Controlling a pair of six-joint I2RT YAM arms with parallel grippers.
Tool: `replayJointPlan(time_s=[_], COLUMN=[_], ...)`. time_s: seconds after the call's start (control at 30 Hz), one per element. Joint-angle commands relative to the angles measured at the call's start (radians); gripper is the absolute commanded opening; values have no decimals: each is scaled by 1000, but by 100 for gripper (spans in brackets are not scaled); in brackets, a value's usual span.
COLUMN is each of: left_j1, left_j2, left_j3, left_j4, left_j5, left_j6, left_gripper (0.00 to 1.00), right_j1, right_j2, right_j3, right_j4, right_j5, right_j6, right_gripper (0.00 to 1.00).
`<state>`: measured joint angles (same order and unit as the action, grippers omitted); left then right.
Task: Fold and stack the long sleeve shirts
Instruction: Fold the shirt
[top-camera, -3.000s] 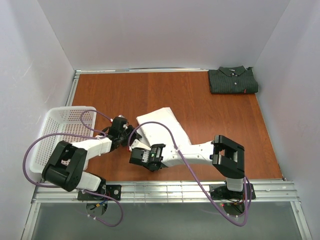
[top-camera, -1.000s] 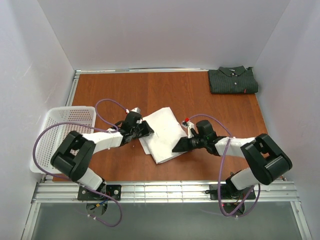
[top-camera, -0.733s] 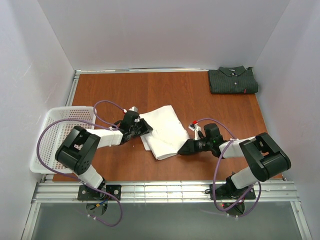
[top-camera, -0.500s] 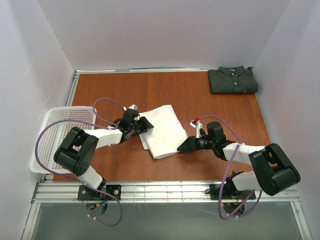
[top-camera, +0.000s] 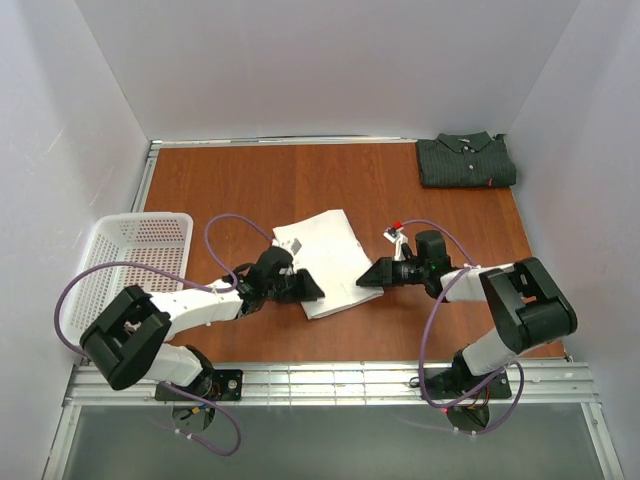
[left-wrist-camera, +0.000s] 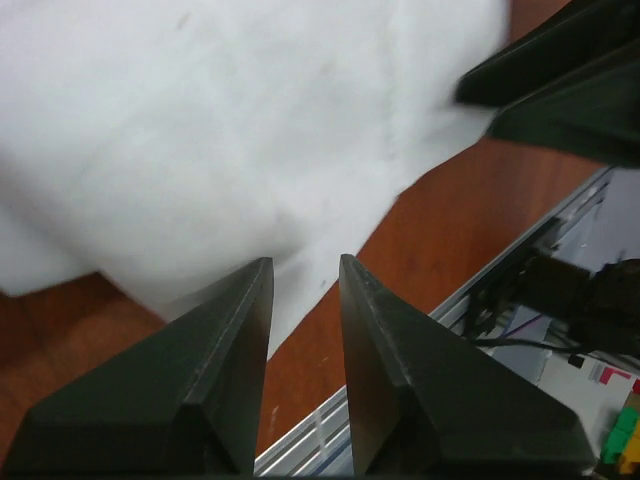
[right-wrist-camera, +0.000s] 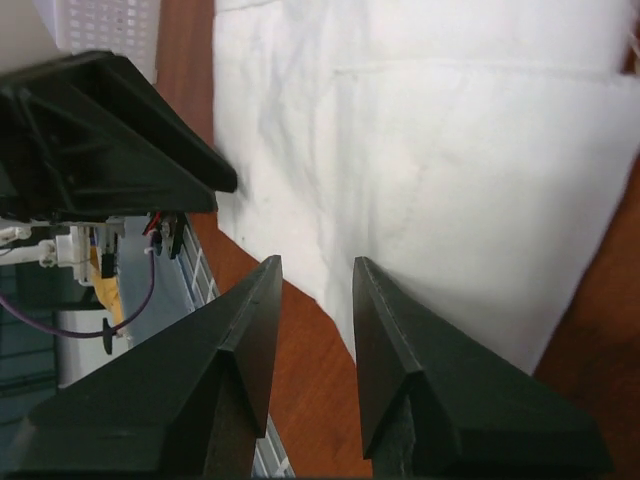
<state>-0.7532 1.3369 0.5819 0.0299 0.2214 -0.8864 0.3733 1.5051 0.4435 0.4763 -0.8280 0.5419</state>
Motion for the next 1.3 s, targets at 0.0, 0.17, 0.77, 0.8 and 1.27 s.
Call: replayJointPlan(time_s=[0.0, 0.17, 0.77, 0.8, 1.27], left_j1=[-21, -20, 211, 238, 410], left_j2=[31, 85, -56, -36, 471], left_j3=[-79, -134, 87, 117, 377], left_j4=[-36, 24, -140, -136, 83], left_j5=[42, 30, 64, 67, 107], left_j6=[-48, -98, -16, -5, -6], left_gripper=[26, 21, 30, 30, 18], right_j1=[-45, -115, -166, -156, 16], right_j2=[79, 190, -33, -10, 623], right_j3=[-32, -80, 179, 216, 828], right_j4=[79, 114, 65, 65, 275], right_j5=[-77, -112, -82, -65, 20], right_j6=[-32, -66, 84, 101, 325], right_gripper=[27, 26, 29, 29, 29])
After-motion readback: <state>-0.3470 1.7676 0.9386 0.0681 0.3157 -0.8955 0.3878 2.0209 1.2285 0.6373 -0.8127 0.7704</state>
